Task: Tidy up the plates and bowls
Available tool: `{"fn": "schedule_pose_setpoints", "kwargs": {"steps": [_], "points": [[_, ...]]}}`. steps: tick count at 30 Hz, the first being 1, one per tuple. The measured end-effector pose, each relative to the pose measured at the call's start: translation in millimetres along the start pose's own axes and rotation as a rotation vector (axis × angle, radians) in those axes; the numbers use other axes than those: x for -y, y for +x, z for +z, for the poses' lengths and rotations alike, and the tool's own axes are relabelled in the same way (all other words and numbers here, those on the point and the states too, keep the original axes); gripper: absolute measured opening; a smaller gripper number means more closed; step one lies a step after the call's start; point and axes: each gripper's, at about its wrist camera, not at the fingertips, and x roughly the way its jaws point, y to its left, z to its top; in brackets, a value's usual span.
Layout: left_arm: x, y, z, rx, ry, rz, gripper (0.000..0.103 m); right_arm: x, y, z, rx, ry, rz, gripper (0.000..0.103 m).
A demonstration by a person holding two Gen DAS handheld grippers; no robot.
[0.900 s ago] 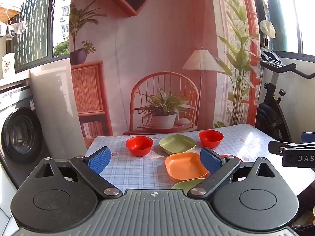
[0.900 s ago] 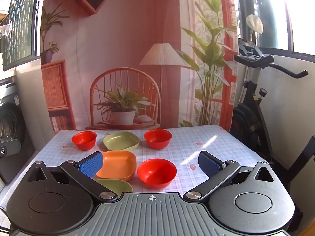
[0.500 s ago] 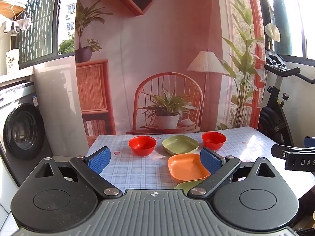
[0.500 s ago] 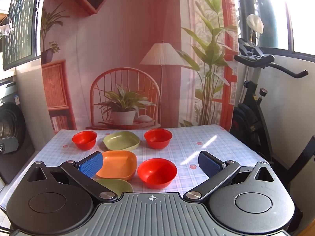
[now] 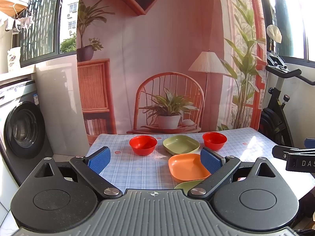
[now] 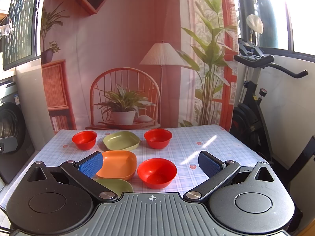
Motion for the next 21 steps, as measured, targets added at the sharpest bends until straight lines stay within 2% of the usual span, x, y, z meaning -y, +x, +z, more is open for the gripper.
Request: {"fn": "schedule_pose_setpoints", "kwargs": {"steps": [21], "points": [[-0.2, -0.7, -0.7, -0.006, 0.001, -0.001, 0.099, -0.4, -0.6, 1.8, -0.005, 0.003, -0.002, 0.103]]}}
